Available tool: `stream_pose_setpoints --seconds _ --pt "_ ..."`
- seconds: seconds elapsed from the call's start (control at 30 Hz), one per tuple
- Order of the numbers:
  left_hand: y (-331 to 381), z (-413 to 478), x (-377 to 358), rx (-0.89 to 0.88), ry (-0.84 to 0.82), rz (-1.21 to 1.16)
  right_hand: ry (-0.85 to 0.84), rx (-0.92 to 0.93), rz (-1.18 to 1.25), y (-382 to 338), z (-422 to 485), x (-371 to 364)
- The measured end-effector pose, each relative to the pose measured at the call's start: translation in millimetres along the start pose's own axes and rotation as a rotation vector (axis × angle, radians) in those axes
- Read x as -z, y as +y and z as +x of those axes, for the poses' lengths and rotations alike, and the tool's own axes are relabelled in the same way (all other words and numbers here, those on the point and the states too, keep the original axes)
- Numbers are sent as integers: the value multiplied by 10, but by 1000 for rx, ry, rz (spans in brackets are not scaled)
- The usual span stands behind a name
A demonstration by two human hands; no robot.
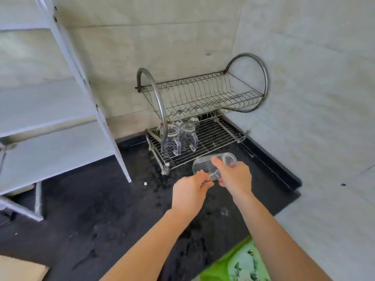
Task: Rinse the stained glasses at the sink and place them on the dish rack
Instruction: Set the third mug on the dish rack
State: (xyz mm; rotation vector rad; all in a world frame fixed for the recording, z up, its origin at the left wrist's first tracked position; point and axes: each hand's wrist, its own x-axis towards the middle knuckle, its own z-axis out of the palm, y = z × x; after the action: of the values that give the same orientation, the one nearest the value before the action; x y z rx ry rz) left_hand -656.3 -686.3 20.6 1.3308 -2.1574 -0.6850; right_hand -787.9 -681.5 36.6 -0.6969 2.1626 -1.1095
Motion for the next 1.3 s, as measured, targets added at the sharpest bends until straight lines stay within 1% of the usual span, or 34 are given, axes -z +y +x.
stream_pose_setpoints --seconds 0.1,0.13,0.17,0.23,0.3,0.33,0.43,0.53,0.67,0.73,0.83,0.93,1.07,1.3 --pt "-82 283 -39 21 -120 -37 0 34 -75 -15 298 -22" --pt "-137 369 -33 35 -127 -62 -6 37 -81 -32 400 -27" --pt "-210 451 -20 62 -103 -85 -17 44 -97 -55 506 -29" --pt "-411 595 24 154 4 -90 -32 80 -140 -128 712 -51" --pt "-626 712 65 264 94 -49 -45 123 -161 -221 927 -92" --pt "-721 766 77 304 114 -21 -57 143 -171 -269 1040 -119" --pt "-922 912 48 401 105 31 -96 215 -246 -412 1385 -215" --pt "-1060 979 -16 500 82 13 -149 231 -341 -506 1728 -373" --pt "-1116 995 -62 562 41 18 -242 243 -430 -594 2109 -584" --pt "-1117 1019 -60 596 42 4 -284 217 -486 -644 2236 -665" --pt "-1125 1055 -51 664 41 -32 -330 158 -463 -638 2439 -781" --pt "-1136 1080 -37 712 33 -66 -341 207 -498 -680 2484 -810" --pt "-1187 1140 -14 728 17 -77 -339 298 -573 -753 2480 -848" --pt "-1208 1149 9 724 -30 -62 -372 287 -575 -730 2432 -893"
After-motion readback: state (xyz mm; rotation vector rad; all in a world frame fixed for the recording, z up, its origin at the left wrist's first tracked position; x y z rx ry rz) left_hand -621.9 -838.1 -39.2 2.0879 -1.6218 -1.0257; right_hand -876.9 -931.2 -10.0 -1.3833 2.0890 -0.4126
